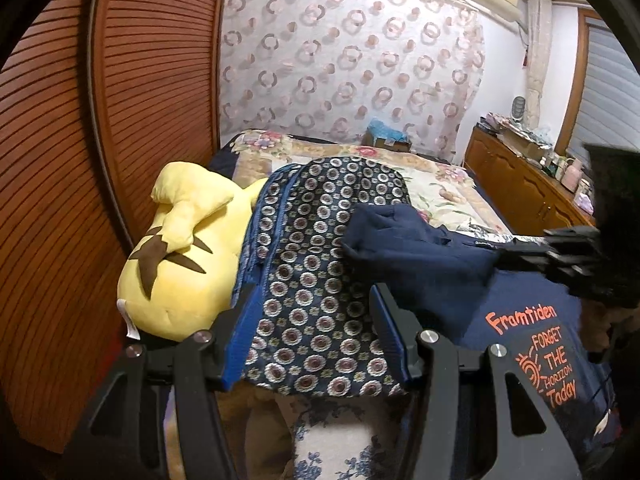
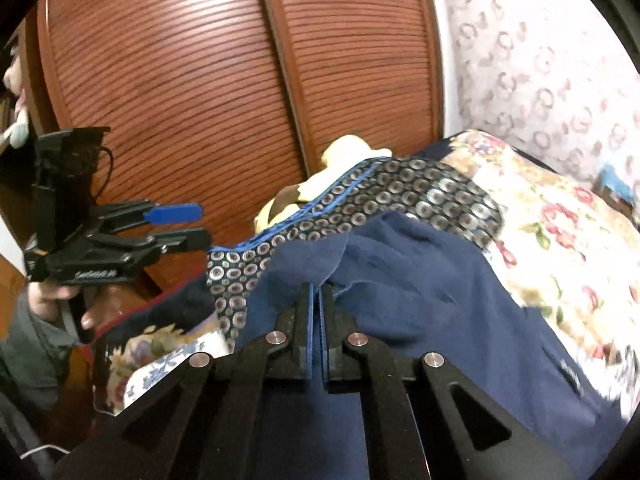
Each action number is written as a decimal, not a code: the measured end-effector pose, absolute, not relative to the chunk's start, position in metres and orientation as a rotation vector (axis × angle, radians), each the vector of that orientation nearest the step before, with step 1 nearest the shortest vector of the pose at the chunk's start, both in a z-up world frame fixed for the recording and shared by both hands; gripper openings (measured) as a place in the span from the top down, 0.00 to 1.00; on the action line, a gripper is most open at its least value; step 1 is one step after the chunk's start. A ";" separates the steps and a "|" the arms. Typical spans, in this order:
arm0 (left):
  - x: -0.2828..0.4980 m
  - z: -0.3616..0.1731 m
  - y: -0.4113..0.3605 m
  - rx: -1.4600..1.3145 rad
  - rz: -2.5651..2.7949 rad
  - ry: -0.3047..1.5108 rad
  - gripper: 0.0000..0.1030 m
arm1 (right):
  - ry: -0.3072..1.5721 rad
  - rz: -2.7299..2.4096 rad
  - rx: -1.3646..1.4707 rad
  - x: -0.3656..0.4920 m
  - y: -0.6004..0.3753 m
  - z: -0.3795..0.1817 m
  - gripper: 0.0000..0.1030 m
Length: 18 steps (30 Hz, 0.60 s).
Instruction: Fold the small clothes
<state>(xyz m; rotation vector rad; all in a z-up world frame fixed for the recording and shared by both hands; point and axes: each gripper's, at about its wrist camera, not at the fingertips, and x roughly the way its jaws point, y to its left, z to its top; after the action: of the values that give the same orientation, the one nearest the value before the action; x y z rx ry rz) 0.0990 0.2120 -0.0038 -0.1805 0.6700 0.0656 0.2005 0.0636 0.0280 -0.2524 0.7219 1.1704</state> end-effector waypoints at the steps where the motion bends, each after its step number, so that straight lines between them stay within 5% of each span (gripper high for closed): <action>1: 0.100 -0.004 0.210 -0.180 0.063 0.671 0.47 | 0.714 1.161 -0.244 0.196 0.053 0.030 1.00; 11: 0.121 -0.011 0.187 -0.148 0.008 0.699 0.47 | 0.803 1.007 -0.186 0.175 -0.036 -0.008 1.00; 14: 0.126 -0.012 0.181 -0.139 0.002 0.704 0.47 | 0.804 0.939 -0.213 0.186 -0.037 -0.014 0.75; 18: 0.132 -0.013 0.177 -0.135 -0.004 0.712 0.47 | 0.772 0.942 -0.194 0.204 -0.024 -0.012 0.72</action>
<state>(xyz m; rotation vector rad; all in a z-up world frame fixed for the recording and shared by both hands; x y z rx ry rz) 0.1321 0.1765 -0.0135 -0.1349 0.7118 -0.0035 0.2040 -0.0242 -0.0123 -0.1937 0.7721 0.9424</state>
